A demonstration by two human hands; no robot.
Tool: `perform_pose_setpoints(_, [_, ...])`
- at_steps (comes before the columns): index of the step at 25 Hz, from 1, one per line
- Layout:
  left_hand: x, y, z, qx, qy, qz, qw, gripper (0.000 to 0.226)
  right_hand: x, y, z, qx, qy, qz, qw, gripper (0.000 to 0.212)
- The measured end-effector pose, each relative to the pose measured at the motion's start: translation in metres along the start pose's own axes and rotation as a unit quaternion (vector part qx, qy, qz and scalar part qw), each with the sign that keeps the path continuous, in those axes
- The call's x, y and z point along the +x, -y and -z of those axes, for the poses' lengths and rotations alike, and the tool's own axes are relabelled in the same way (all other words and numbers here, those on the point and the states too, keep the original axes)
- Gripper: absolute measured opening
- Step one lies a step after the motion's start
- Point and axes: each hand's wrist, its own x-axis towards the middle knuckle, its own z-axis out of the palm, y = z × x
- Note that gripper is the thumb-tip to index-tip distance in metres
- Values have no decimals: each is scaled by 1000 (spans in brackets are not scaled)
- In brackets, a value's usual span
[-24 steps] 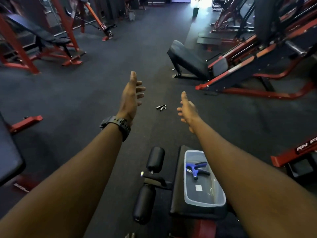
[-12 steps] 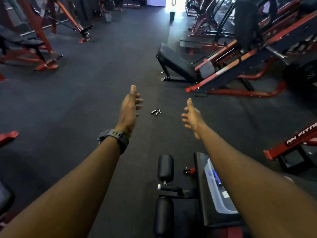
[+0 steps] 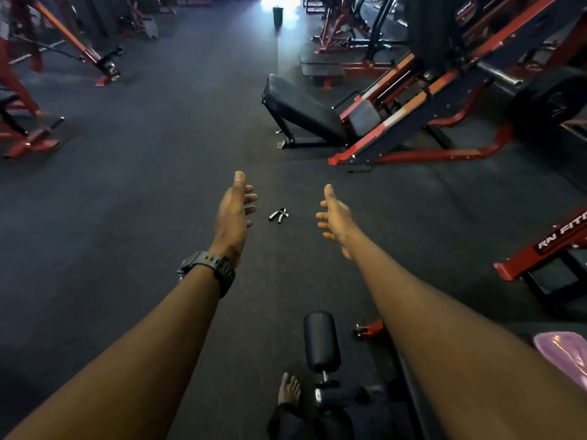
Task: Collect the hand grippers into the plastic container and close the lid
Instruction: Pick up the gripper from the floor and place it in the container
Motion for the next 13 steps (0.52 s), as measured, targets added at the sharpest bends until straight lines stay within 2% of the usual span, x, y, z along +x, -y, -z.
perform_pose_setpoints(3, [82, 4, -9, 15, -5, 23, 1000, 64, 77, 15, -15, 0, -4, -8, 1000, 78])
perform_pose_setpoints(13, [303, 26, -46, 31, 9, 77, 996, 60, 283, 54, -43, -29, -15, -49, 998, 83])
